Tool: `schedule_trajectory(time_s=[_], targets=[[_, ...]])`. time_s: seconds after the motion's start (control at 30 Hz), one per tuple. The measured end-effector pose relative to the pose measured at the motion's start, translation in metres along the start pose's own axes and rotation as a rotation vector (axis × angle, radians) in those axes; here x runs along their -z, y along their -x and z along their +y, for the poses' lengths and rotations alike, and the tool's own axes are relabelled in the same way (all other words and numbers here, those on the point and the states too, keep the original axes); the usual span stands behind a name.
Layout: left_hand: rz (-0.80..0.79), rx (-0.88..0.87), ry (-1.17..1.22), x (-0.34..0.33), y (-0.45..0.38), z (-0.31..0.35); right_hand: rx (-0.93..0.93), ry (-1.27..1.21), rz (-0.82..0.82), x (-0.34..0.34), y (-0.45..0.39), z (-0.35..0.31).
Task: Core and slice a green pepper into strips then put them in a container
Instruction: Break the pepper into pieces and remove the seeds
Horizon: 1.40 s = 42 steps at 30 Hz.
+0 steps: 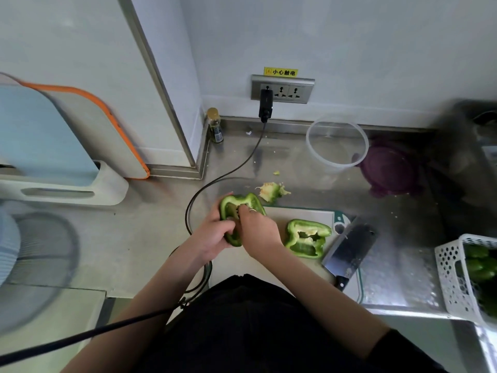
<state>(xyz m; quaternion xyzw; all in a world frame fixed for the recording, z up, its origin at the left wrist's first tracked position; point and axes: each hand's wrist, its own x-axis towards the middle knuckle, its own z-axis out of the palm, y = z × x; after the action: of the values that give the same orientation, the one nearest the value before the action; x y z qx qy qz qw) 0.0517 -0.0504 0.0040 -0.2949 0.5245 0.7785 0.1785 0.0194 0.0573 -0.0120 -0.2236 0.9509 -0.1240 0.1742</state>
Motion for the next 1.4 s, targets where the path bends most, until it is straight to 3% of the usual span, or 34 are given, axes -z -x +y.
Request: schedule_trajectory(time_s=[0.2, 0.43, 0.57, 0.67, 0.73, 0.8, 0.9, 0.97, 1.07, 1.2, 1.33, 1.4], targets=[[0.003, -0.005, -0.046, -0.006, 0.001, -0.001, -0.014, -0.134, 0.053, 0.001, 0.005, 0.003], [0.032, 0.106, 0.066, -0.006, -0.006, 0.005, 0.126, -0.119, 0.118, 0.009, 0.006, 0.011], [0.034, 0.122, 0.184, -0.002, -0.008, 0.012, 0.131, -0.442, 0.266, 0.015, 0.002, 0.013], [0.052, 0.110, 0.194, 0.005, -0.010, 0.014, -0.052, -0.666, 0.379, 0.032, -0.008, 0.025], [0.055, 0.105, 0.228, 0.008, -0.009, 0.016, -0.145, -0.569, 0.370, 0.039, -0.022, 0.044], [0.043, 0.093, 0.264, 0.008, -0.009, 0.018, -0.227, -0.426, 0.267, 0.041, -0.038, 0.064], [0.031, 0.078, 0.293, 0.007, -0.009, 0.020, -0.295, -0.402, 0.088, 0.040, -0.053, 0.076], [0.037, 0.066, 0.286, 0.006, -0.011, 0.020, -0.320, -0.375, 0.151, 0.041, -0.052, 0.072], [0.062, 0.045, 0.282, 0.007, -0.015, 0.019, -0.217, -0.355, 0.286, 0.041, -0.037, 0.055], [0.062, 0.002, 0.268, 0.002, -0.020, 0.014, -0.060, 0.088, 0.147, 0.026, -0.027, 0.031], [0.036, -0.058, 0.176, 0.001, -0.021, 0.011, -0.198, -0.031, 0.095, 0.023, -0.030, 0.024], [0.030, -0.072, 0.195, 0.006, -0.022, 0.011, -0.182, -0.088, 0.051, 0.022, -0.030, 0.025]])
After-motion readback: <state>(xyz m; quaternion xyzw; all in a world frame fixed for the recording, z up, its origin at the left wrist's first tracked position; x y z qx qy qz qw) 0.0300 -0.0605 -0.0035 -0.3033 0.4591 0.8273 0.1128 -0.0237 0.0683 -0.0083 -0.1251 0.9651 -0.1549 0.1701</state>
